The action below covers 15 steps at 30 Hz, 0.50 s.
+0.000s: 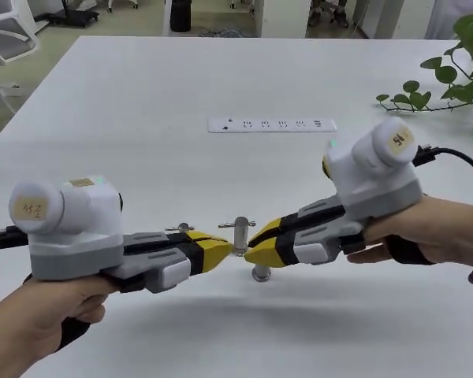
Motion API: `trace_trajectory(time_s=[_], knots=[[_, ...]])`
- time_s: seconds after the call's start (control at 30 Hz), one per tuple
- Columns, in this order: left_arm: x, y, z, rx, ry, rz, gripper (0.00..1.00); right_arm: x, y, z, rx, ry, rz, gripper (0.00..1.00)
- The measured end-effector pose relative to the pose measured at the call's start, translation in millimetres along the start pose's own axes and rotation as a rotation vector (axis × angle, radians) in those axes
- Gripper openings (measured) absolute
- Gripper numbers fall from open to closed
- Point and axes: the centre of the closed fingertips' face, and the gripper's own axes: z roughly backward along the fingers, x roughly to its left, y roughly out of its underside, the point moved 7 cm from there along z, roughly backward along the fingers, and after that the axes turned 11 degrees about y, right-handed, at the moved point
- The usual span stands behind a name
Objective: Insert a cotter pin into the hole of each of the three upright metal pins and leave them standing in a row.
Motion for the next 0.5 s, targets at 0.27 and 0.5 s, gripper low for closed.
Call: trace_trajectory(time_s=[0.27,0.5], knots=[[-7.6,1.9,-2.0,0.005,0.048,-0.017,0.00,8.4,5.6,-0.5,-0.002,-0.066,-0.043,0.08],[-12.0,2.0,-4.0,0.002,0.080,-0.014,0.00,12.6,4.4,0.7,-0.017,-0.104,-0.036,0.05]])
